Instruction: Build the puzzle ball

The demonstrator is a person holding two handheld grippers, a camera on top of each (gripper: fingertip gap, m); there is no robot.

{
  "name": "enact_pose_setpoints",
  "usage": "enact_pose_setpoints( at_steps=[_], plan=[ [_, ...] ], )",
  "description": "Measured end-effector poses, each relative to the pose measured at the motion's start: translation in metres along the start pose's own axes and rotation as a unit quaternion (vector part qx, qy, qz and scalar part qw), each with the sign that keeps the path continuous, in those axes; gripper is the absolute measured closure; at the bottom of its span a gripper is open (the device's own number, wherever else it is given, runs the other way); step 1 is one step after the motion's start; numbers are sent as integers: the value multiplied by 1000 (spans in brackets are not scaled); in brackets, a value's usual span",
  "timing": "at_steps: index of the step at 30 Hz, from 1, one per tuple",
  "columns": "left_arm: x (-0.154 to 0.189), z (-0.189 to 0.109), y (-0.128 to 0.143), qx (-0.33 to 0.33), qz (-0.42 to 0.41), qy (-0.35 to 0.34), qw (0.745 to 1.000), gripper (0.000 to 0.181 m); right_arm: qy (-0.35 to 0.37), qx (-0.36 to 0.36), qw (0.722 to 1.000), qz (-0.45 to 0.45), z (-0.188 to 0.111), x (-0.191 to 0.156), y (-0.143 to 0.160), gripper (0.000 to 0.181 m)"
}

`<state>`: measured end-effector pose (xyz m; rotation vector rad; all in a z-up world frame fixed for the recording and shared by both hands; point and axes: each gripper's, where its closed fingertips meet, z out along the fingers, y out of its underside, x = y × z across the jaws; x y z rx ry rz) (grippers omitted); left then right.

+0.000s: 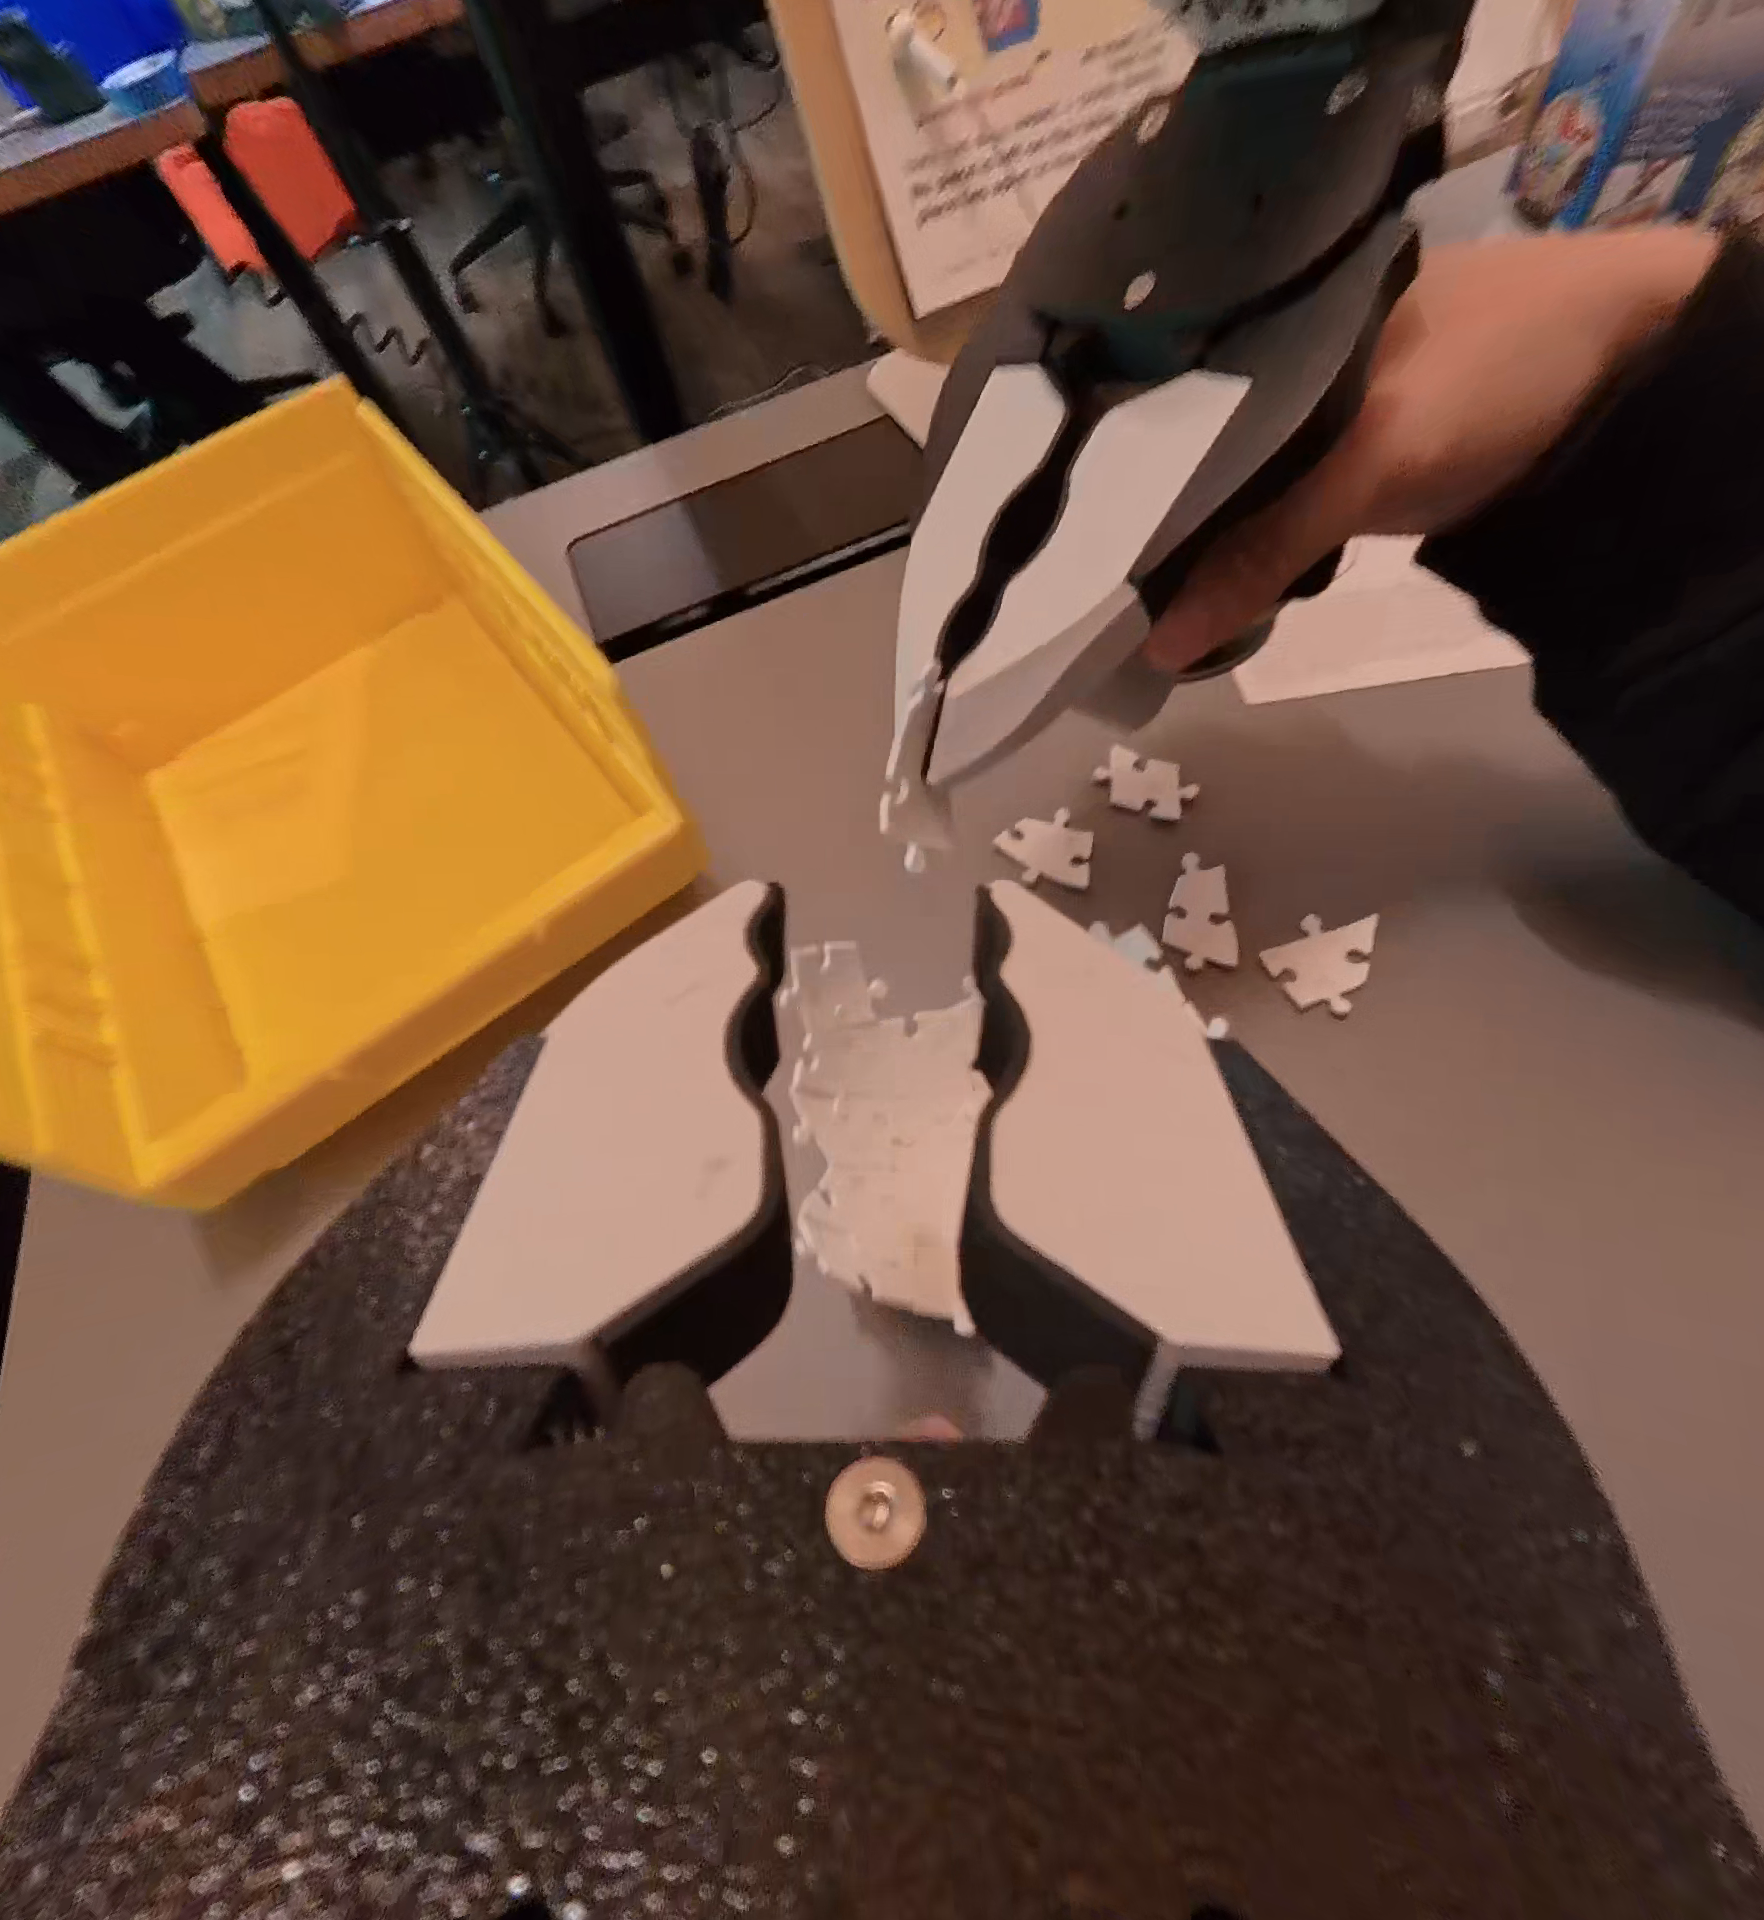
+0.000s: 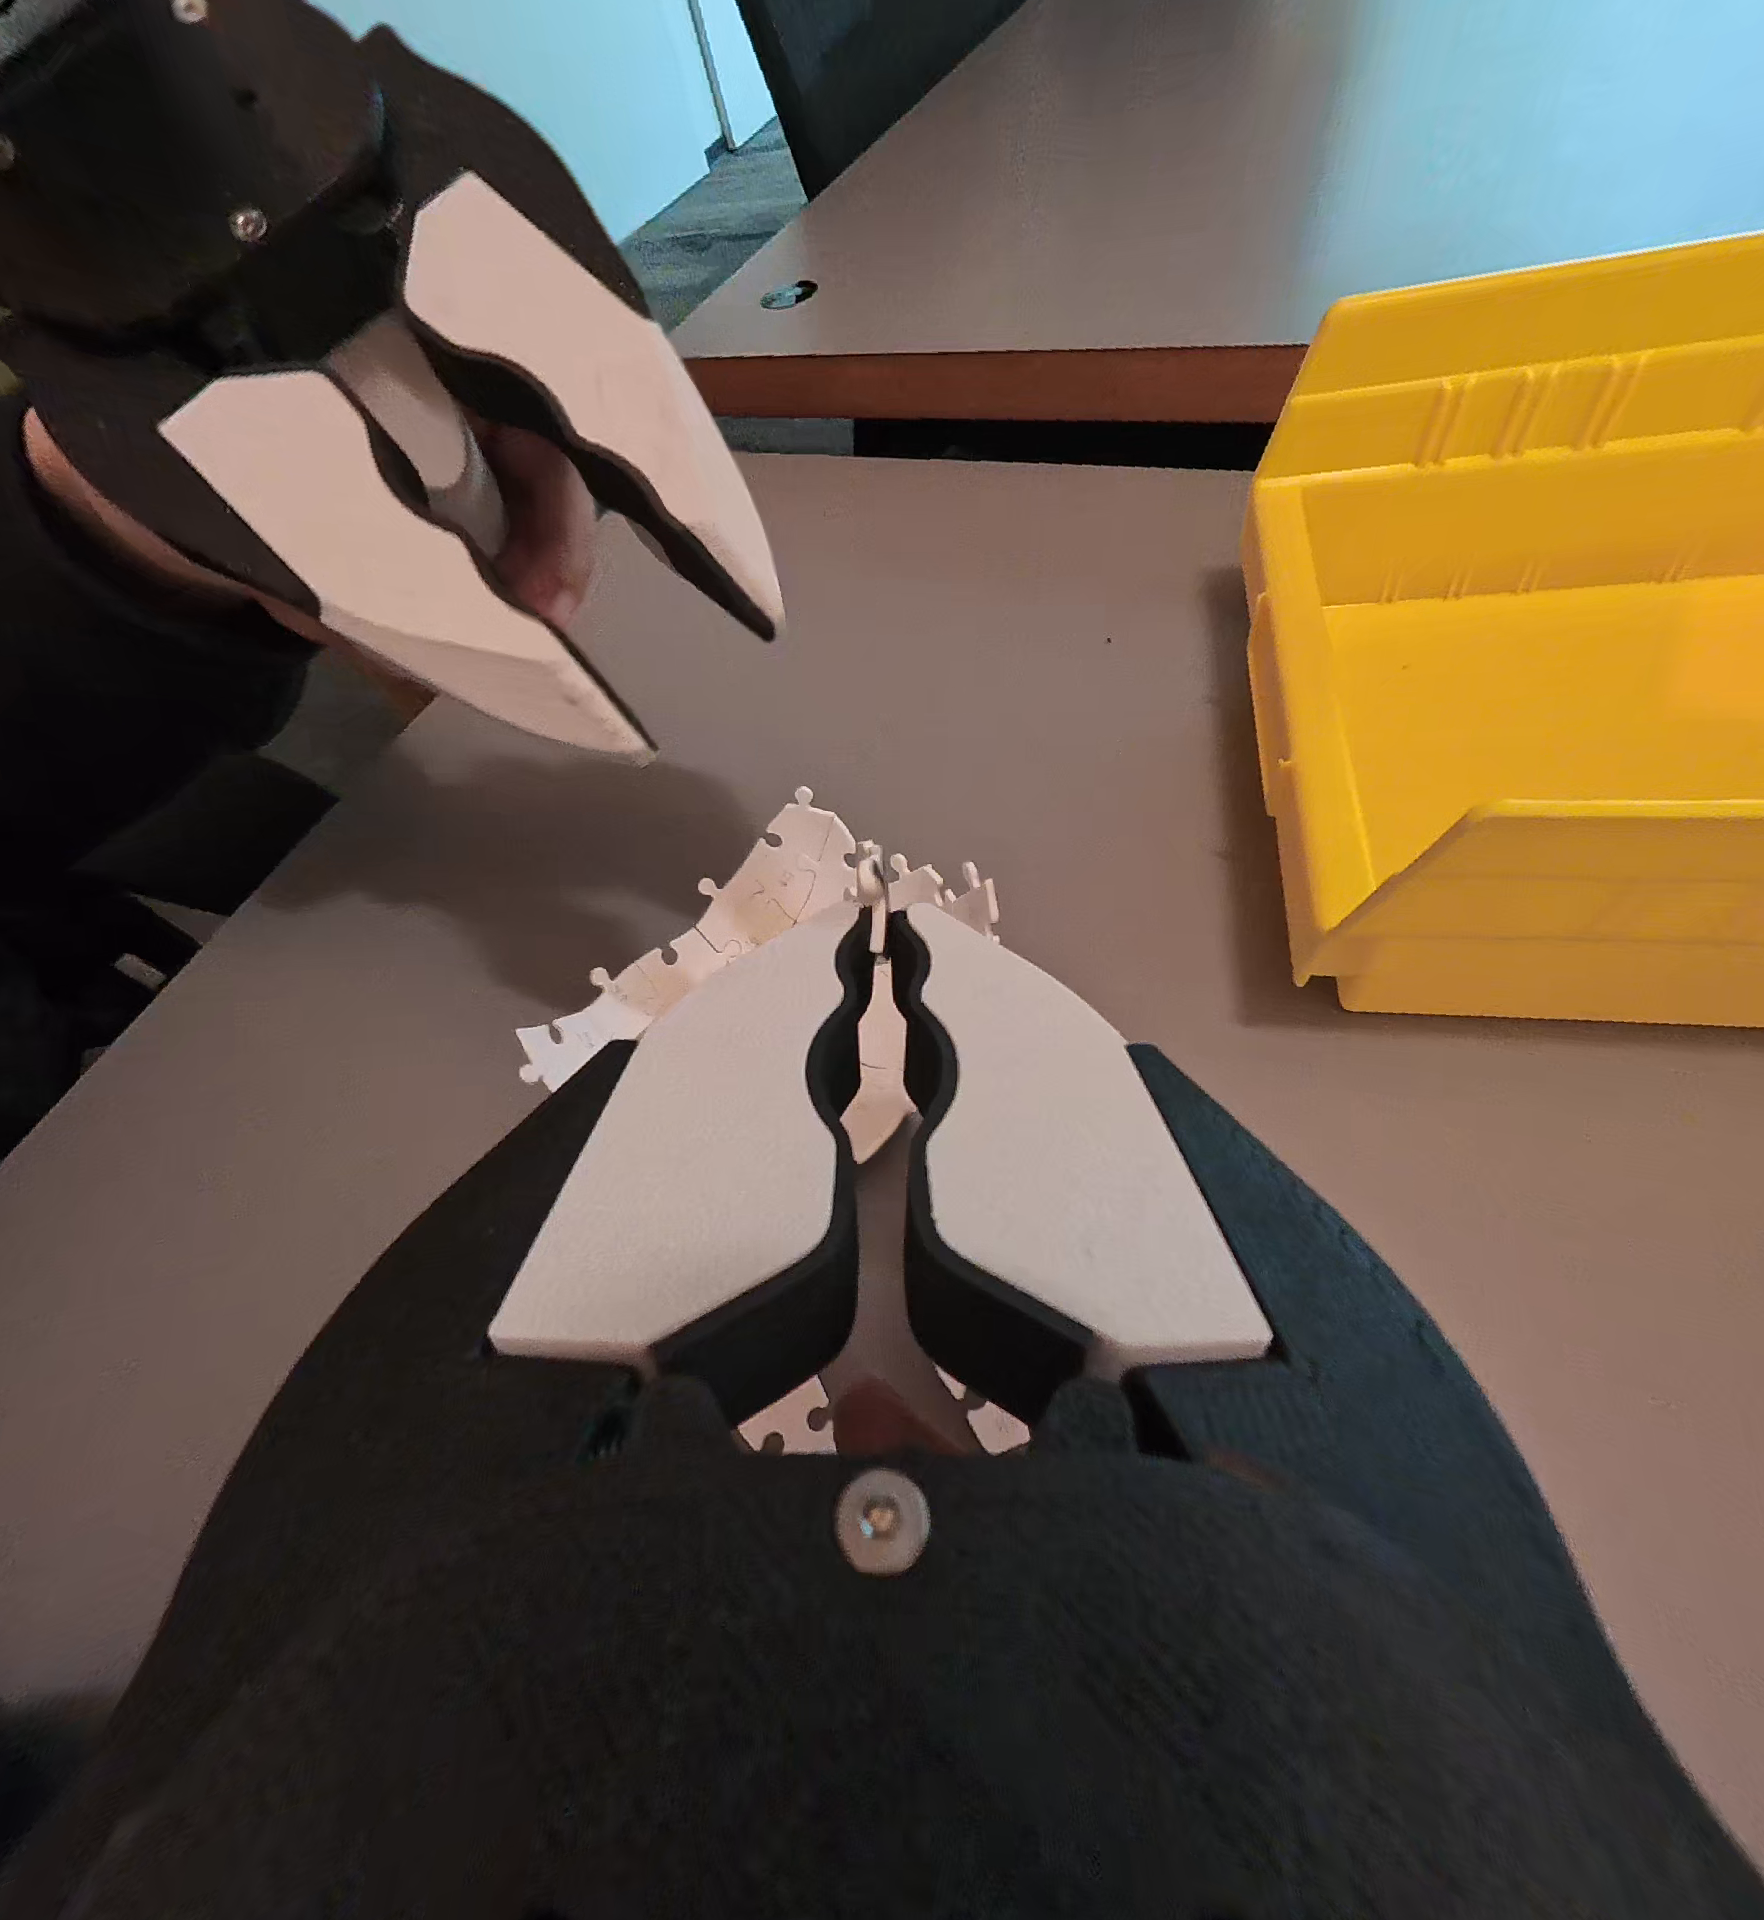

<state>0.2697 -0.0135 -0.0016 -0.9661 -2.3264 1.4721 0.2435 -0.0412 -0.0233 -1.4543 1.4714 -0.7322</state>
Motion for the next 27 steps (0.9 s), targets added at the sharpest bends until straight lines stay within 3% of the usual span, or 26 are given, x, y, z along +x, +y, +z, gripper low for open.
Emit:
enact_pose_setpoints(
  at_steps=[3,8,17,27],
  plan=[
    [1,-6,17,-10,-9,-25,1000,140,18,-15,1000,-10,0,3,2,179],
    [-1,-21,43,-26,-68,-72,995,113,61,-15,998,2,-5,16,2,179],
    [6,-46,49,21,-144,-118,982,112,164,59,980,95,-34,47,2,179],
    [-1,-52,37,17,-142,-67,987,109,226,67,963,129,-56,40,11,179]
  ],
)
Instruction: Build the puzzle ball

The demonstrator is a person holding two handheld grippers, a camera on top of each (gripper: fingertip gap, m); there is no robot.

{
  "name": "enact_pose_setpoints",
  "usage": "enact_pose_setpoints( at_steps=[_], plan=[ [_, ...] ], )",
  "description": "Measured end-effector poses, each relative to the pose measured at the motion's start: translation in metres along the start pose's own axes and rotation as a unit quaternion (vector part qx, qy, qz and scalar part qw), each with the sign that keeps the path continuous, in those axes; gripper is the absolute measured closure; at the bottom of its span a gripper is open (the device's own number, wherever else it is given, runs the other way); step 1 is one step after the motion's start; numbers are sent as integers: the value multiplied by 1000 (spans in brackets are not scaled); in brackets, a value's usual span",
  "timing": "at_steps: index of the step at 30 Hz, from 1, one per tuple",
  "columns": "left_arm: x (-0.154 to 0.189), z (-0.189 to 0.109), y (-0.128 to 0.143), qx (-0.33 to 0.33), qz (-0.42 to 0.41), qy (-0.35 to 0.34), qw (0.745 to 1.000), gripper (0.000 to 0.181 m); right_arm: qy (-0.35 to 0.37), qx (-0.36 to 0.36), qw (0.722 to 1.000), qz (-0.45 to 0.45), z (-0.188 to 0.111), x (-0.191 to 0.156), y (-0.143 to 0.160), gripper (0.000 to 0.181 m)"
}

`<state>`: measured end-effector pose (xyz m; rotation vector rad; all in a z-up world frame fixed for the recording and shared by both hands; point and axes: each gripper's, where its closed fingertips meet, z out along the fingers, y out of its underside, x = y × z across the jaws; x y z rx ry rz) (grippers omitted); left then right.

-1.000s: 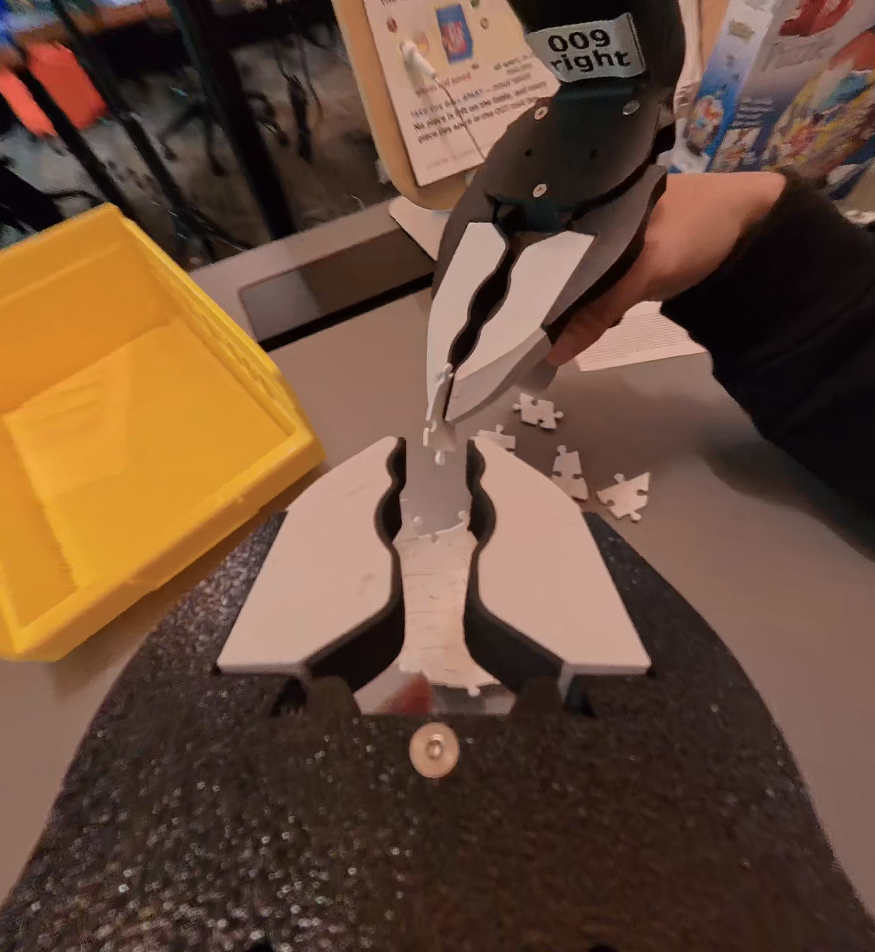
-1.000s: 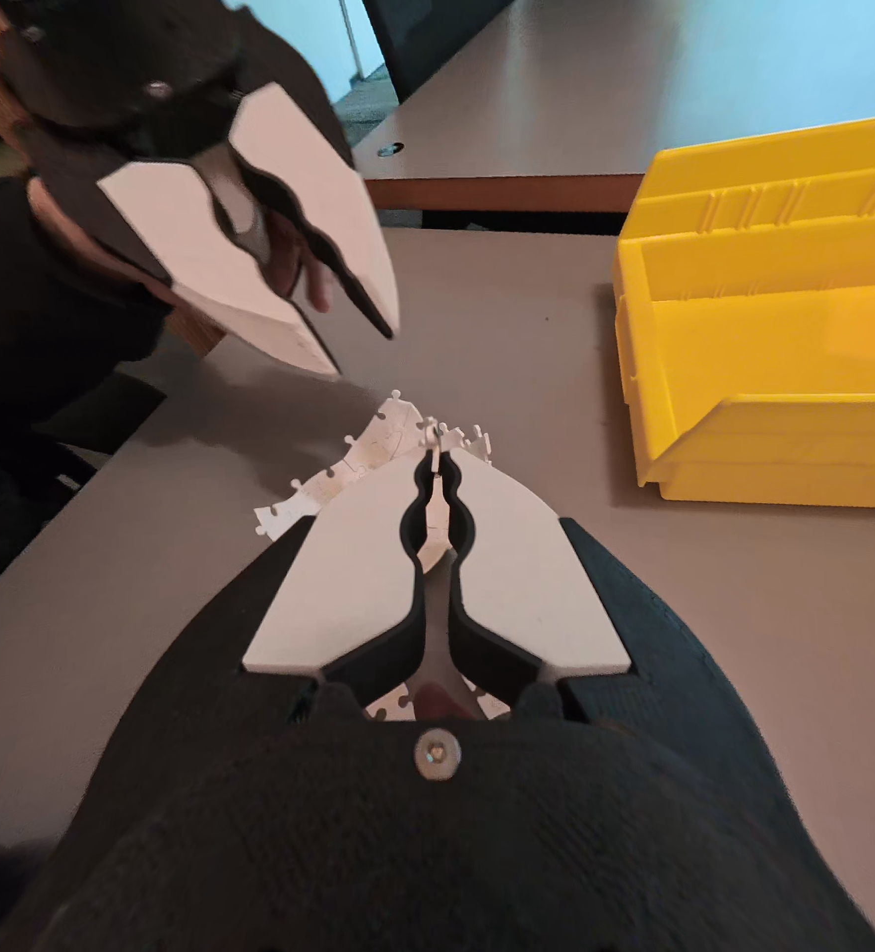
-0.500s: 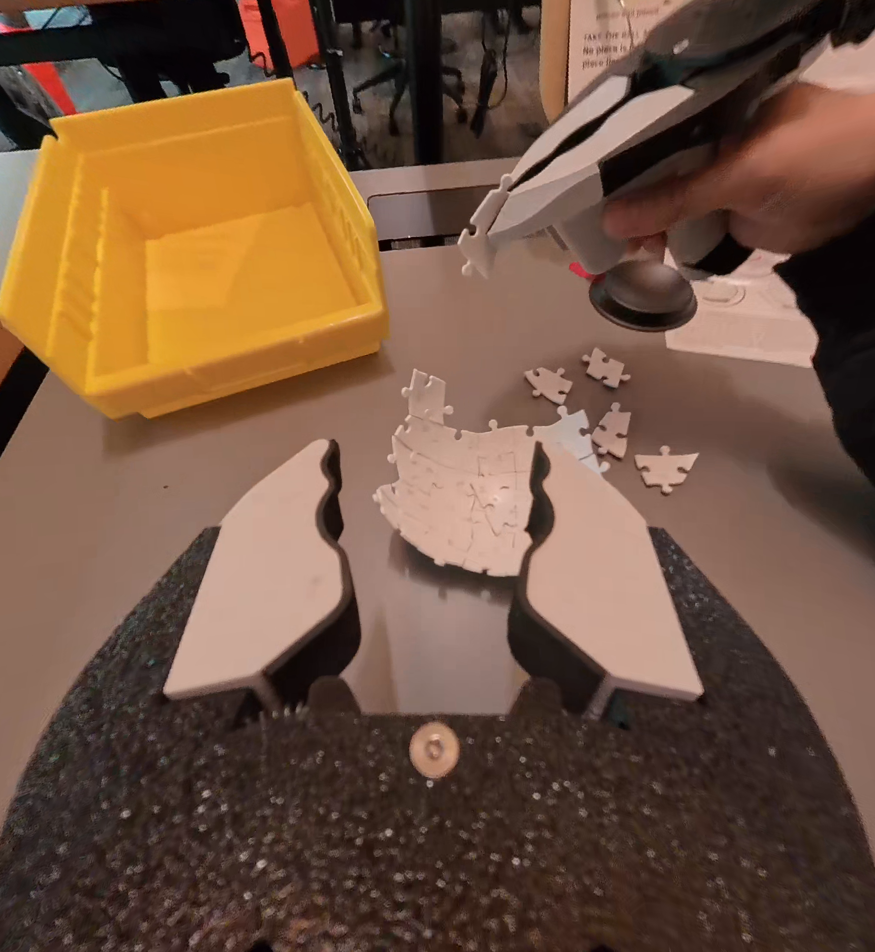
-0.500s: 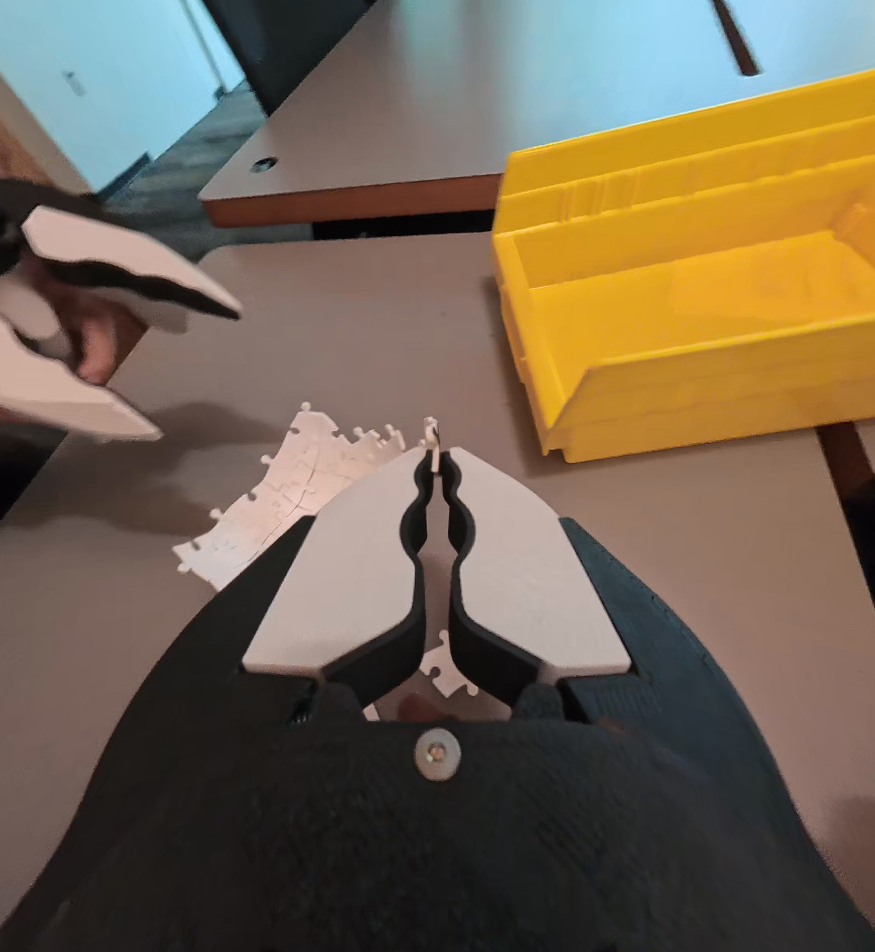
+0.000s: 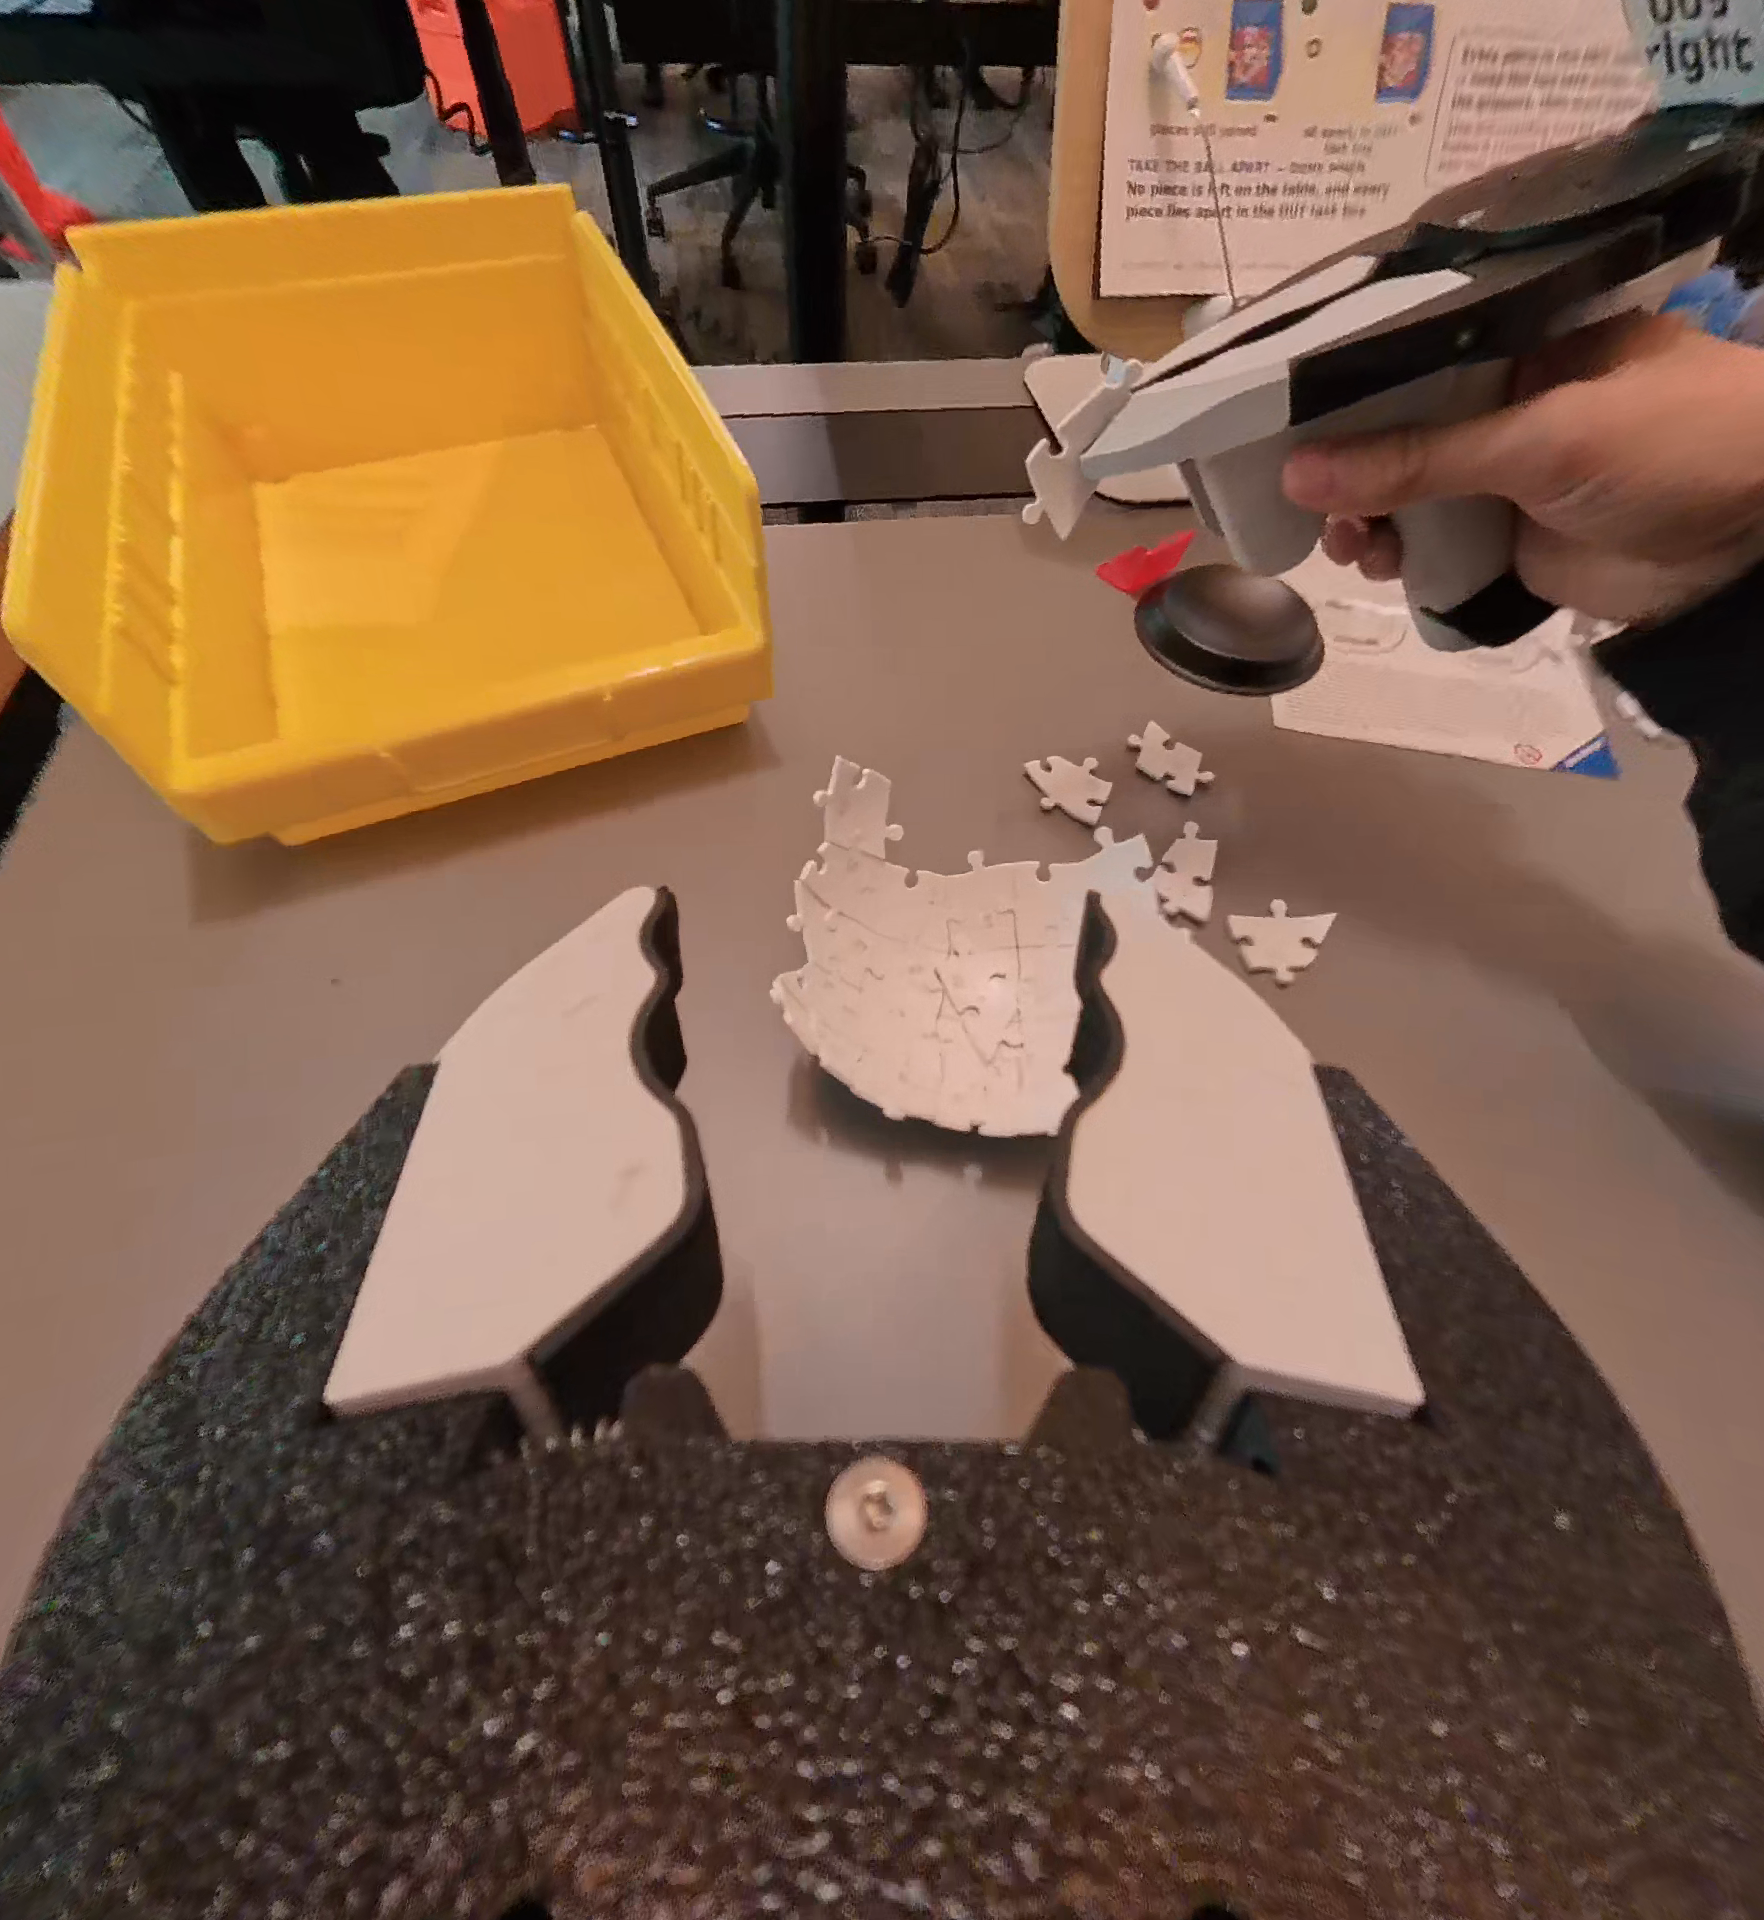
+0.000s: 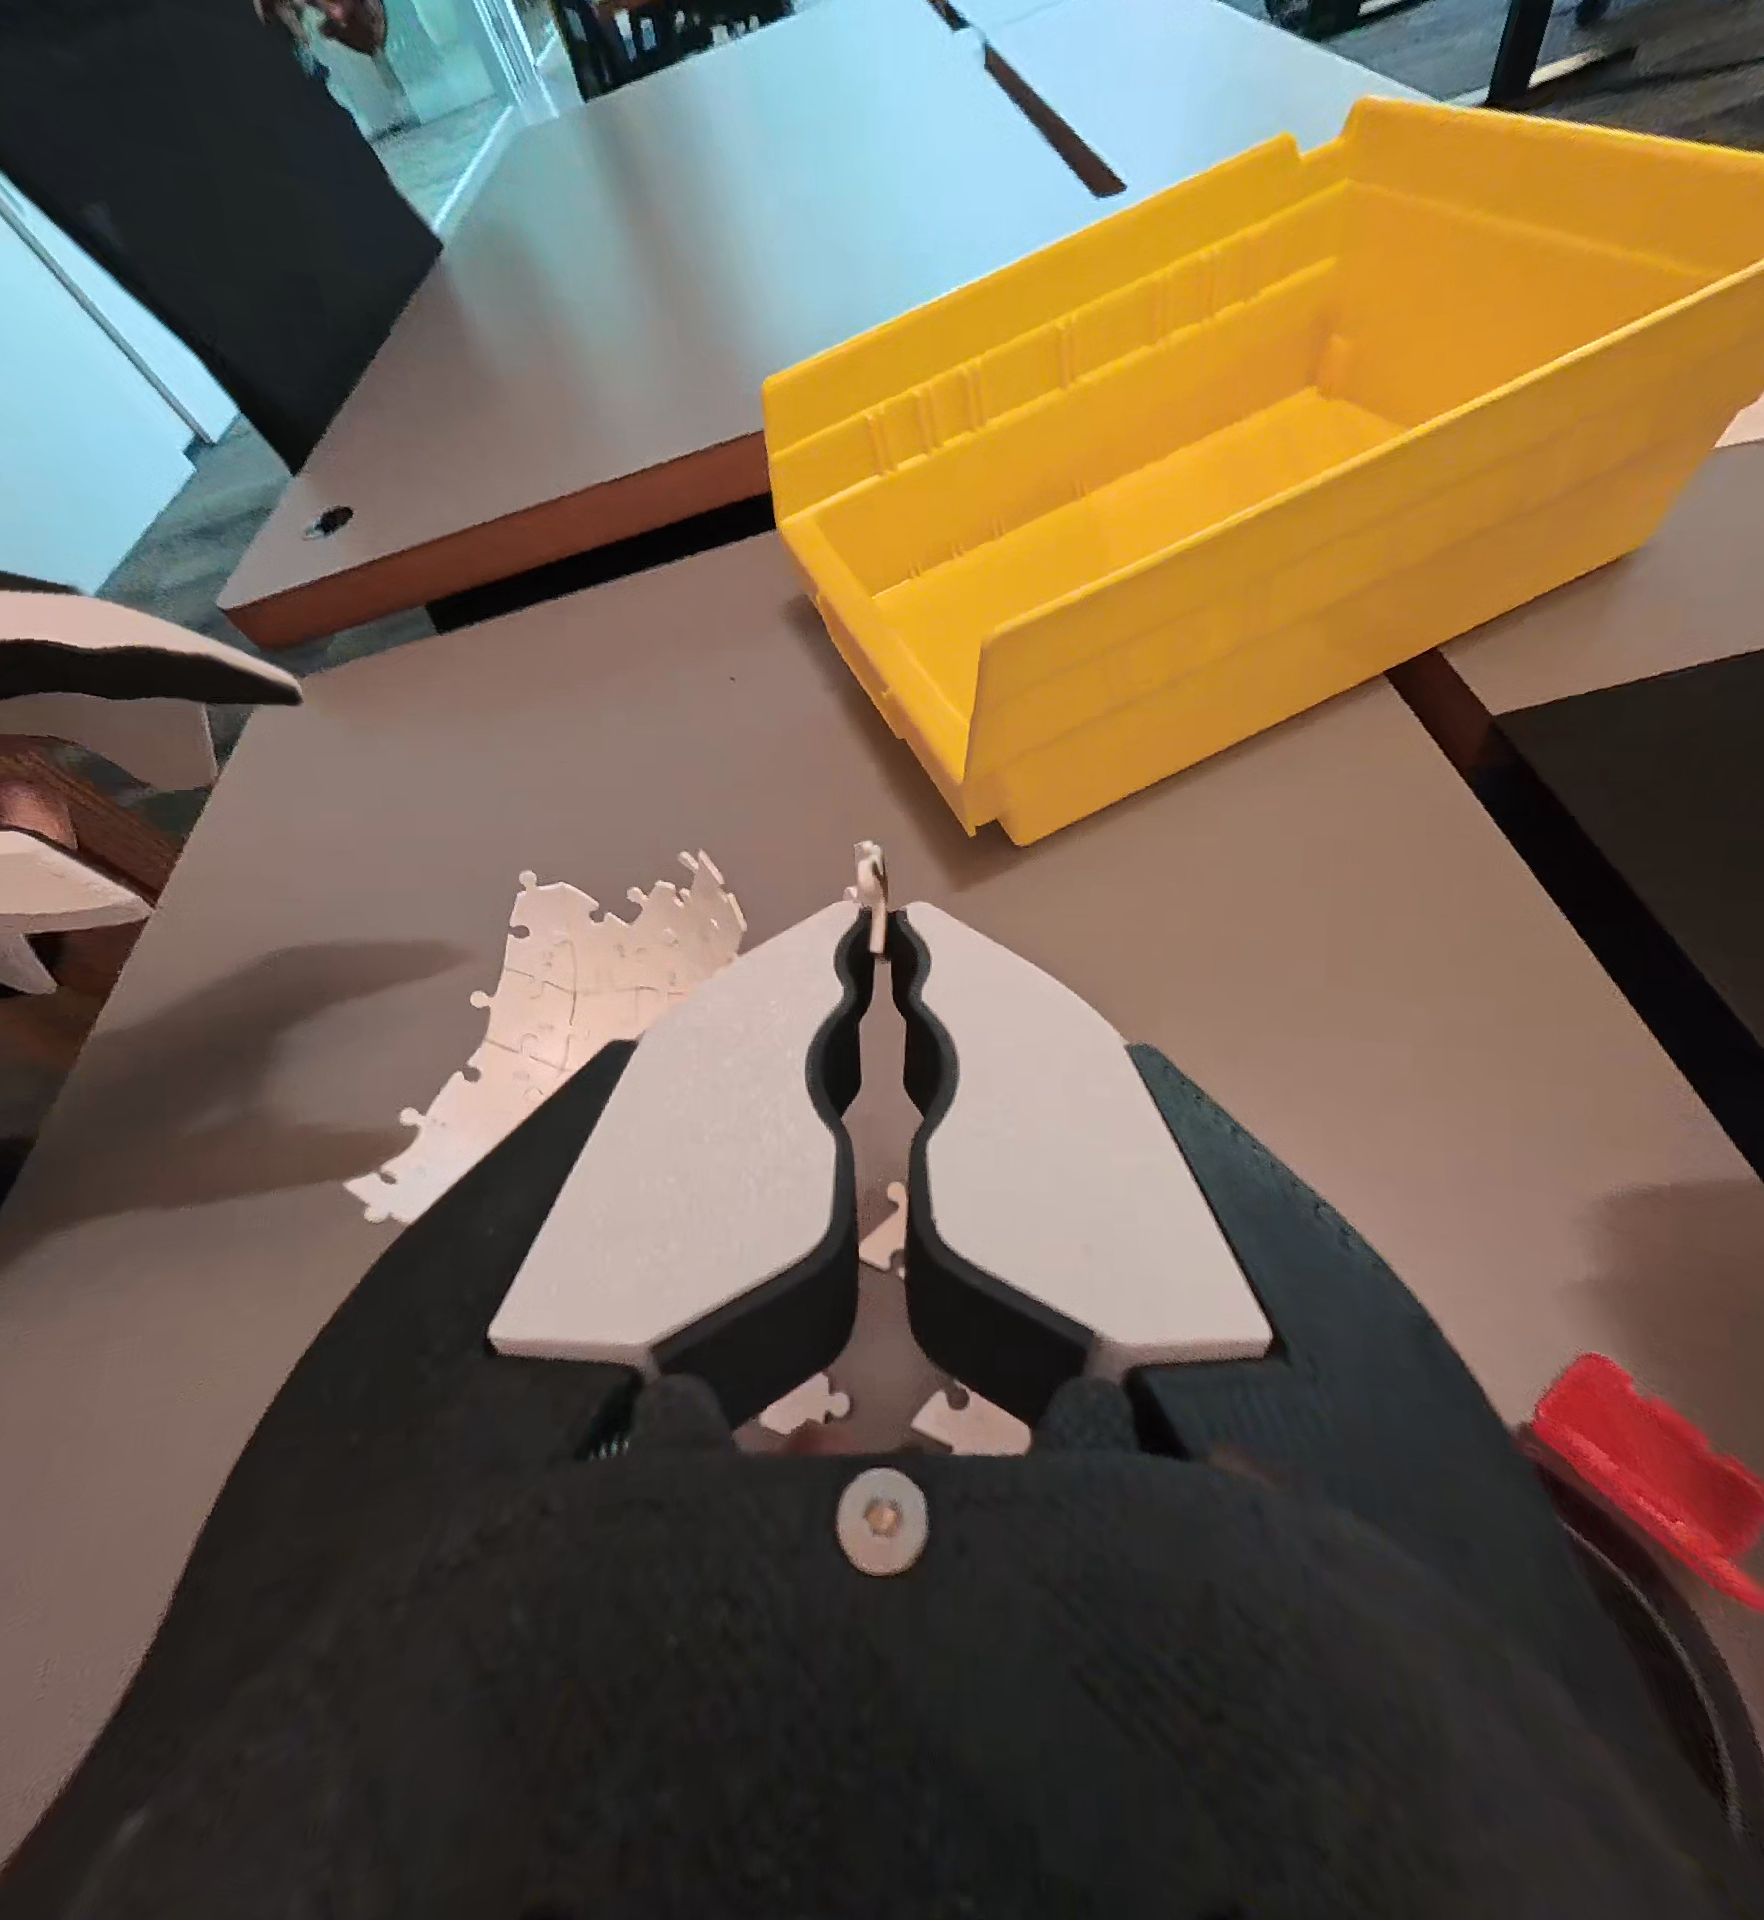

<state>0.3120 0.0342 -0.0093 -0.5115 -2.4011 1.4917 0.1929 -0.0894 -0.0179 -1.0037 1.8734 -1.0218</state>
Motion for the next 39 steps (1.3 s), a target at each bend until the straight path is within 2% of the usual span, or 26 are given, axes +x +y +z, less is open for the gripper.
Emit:
enact_pose_setpoints(
  at_steps=[4,7,8,16,18,23,28,32,39],
  plan=[
    [-16,-5,-11,7,29,-21,999,110,9,22,1000,12,5,-5,2,179],
    [-6,-2,-16,36,-2,23,999,113,8,18,1000,2,10,-9,5,179],
    [-1,0,-13,28,4,39,999,113,12,15,1000,-6,10,-9,5,179],
    [-7,11,3,-19,45,20,999,111,-7,34,999,-17,16,-8,9,179],
    [-12,12,6,-31,49,10,998,108,-4,1,1000,-7,20,-4,17,179],
    [-17,8,4,-21,40,3,999,109,-13,-14,1000,5,22,-2,24,179],
    [-23,5,0,3,27,-5,1000,113,-59,-14,996,60,18,-7,28,179],
    [-21,11,12,-13,11,15,1000,112,-69,-11,996,53,21,-13,25,179],
    [-11,17,17,-12,18,52,998,111,-50,-6,998,23,17,-12,19,179]
  ],
)
